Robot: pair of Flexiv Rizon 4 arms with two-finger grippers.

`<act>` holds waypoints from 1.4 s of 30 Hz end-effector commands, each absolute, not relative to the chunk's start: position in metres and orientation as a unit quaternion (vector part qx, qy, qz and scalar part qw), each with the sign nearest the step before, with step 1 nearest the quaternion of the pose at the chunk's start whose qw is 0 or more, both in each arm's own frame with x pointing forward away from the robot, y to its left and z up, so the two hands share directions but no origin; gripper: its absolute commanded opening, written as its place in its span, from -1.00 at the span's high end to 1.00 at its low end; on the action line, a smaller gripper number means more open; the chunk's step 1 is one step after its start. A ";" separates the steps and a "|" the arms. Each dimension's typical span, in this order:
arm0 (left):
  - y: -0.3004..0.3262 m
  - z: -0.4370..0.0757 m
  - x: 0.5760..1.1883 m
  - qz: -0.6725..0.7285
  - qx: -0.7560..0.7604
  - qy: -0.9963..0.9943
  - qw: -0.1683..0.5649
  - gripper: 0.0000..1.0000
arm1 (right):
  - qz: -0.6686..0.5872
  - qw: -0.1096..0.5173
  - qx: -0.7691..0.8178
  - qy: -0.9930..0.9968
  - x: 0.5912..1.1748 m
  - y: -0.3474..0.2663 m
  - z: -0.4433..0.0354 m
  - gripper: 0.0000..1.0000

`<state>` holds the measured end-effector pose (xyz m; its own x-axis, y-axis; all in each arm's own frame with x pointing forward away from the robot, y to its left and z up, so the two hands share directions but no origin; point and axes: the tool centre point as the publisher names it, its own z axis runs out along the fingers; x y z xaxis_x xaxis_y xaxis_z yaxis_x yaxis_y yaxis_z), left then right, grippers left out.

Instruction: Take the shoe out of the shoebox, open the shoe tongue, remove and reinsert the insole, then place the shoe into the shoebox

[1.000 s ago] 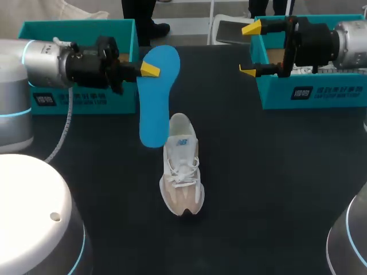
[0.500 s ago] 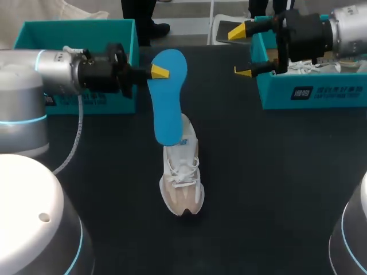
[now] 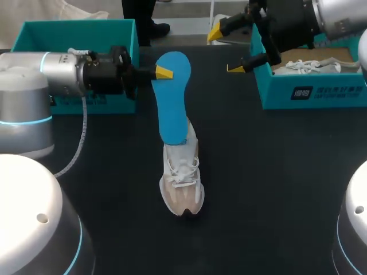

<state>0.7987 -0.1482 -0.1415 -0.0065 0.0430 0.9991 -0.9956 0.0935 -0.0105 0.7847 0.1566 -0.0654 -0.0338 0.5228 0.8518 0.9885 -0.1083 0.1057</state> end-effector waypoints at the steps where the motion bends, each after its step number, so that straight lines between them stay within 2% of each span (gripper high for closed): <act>1: -0.148 -0.142 0.799 0.489 0.463 -0.514 0.532 1.00 | -0.385 0.282 -0.638 -0.604 0.783 0.156 -0.064 -1.00; 8: -0.148 -0.142 0.799 0.489 0.463 -0.514 0.532 1.00 | -0.385 0.282 -0.638 -0.604 0.783 0.156 -0.064 -1.00; 14: -0.148 -0.142 0.799 0.489 0.463 -0.514 0.532 1.00 | -0.321 0.166 -0.651 -0.668 0.788 0.179 -0.062 -1.00; 25: -0.148 -0.142 0.799 0.489 0.463 -0.514 0.532 1.00 | -0.253 0.054 -0.677 -0.689 0.781 0.198 -0.062 -1.00; 34: -0.148 -0.142 0.799 0.489 0.463 -0.514 0.532 1.00 | -0.206 -0.001 -0.694 -0.690 0.764 0.209 -0.064 -1.00; 42: -0.148 -0.142 0.799 0.489 0.463 -0.514 0.532 1.00 | -0.203 -0.003 -0.696 -0.688 0.761 0.209 -0.064 -1.00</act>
<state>0.7987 -0.1482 -0.1415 -0.0065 0.0432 0.9990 -0.9956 0.0935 -0.0105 0.7601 0.2053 -0.0656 -0.0507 0.9394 0.3390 0.9573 -0.0511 0.2845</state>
